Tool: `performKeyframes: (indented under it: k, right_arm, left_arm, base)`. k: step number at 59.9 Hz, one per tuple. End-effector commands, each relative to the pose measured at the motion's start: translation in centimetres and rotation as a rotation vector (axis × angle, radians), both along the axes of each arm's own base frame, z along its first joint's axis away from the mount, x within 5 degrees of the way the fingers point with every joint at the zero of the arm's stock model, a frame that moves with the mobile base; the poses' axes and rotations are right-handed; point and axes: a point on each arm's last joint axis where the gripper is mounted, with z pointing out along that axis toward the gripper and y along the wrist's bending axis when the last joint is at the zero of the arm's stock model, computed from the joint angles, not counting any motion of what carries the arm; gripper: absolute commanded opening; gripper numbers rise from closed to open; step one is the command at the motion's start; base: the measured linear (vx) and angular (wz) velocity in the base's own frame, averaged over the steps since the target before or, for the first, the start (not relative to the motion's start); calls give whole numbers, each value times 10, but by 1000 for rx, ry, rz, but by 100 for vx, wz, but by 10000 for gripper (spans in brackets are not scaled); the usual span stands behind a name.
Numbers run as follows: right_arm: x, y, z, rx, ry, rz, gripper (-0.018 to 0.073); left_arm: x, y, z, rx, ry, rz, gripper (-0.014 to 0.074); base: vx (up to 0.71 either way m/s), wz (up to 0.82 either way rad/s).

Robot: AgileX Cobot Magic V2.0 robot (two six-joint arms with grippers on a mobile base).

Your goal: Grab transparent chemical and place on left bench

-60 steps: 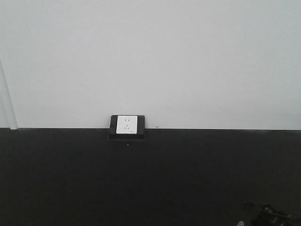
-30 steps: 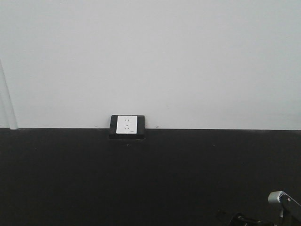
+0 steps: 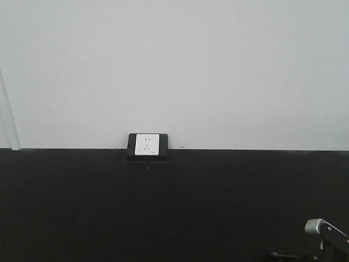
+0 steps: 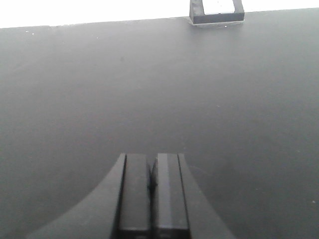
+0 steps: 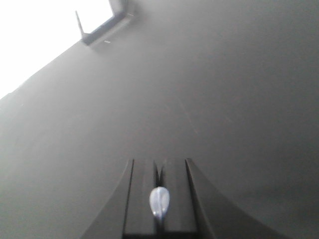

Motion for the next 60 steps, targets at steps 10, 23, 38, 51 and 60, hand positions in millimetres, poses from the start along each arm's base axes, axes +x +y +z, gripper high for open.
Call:
performKeyframes:
  k: [10, 23, 38, 51, 60]
  right_arm:
    - [-4, 1, 49, -139, -324, 86, -4]
    - [-28, -8, 82, -290, -425, 103, -3]
    - [-65, -21, 108, -443, -453, 124, -3]
    - [-97, -36, 118, -508, -415, 86, -3]
    - [-116, -44, 125, -512, -425, 53, -3]
  left_arm:
    - [-1, 0, 3, -14, -81, -1, -4]
    - [-1, 0, 3, -14, -81, -1, -4]
    - [-1, 0, 3, -14, -81, -1, -4]
    - [-1, 0, 3, -14, -81, -1, -4]
    - [-1, 0, 3, -14, -81, -1, -4]
  base:
    - [0, 0]
    - [0, 0]
    - [0, 0]
    - [0, 0]
    - [0, 0]
